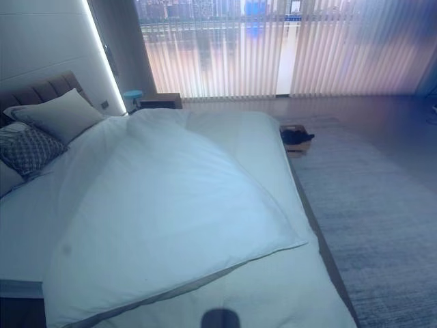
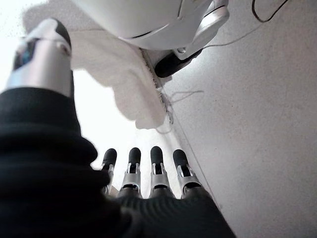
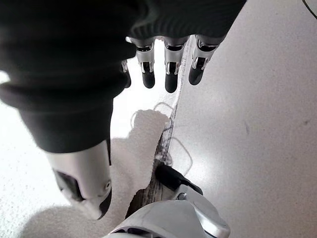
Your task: Make the bed
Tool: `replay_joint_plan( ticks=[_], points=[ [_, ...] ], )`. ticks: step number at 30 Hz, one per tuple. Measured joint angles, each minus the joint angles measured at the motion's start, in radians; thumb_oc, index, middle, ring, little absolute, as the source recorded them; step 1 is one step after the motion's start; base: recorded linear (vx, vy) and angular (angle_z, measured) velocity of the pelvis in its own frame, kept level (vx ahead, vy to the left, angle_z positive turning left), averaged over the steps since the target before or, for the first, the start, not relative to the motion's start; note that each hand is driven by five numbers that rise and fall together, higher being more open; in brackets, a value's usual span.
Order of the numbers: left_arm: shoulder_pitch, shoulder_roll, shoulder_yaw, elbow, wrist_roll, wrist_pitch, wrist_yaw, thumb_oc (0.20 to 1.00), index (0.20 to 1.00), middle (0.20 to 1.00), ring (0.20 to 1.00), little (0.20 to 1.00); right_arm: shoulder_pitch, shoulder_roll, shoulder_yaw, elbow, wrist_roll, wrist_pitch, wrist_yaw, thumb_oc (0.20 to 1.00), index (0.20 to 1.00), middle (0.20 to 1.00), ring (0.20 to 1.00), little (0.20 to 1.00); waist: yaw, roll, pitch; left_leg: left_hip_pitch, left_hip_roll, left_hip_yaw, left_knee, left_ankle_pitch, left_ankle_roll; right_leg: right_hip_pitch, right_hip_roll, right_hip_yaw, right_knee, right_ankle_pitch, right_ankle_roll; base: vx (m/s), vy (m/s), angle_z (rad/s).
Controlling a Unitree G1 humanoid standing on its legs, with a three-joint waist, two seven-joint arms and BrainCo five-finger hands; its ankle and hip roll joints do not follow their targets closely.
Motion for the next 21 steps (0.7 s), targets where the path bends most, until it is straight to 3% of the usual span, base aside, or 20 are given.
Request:
replay_joint_plan(
  ticks=[15,21],
  points=[
    [0.027,-0.006,0.040,0.001,-0.032,0.000,-0.011,1.000,1.000,1.000,1.000,1.000,0.004,-0.001,0.000,0.000,0.000,0.000,0.002,1.000,1.000,1.000,1.000,1.000,0.000,-0.009,-0.003,-0.001,-0.001,-0.003,-0.012,0.005,-0.006,0.010,0.003,0.001,-0.030,0.017,0.003,0.00,0.000,0.00],
    [0.028,-0.007,0.042,0.000,-0.053,0.000,0.003,1.000,1.000,1.000,1.000,1.000,0.000,0.013,0.000,-0.056,0.081,-0.005,0.002,1.000,1.000,1.000,1.000,1.000,0.001,-0.011,0.012,-0.007,0.000,-0.003,-0.011,0.005,-0.007,-0.004,0.004,0.001,-0.030,0.017,0.003,-0.01,0.002,0.00]
  ],
)
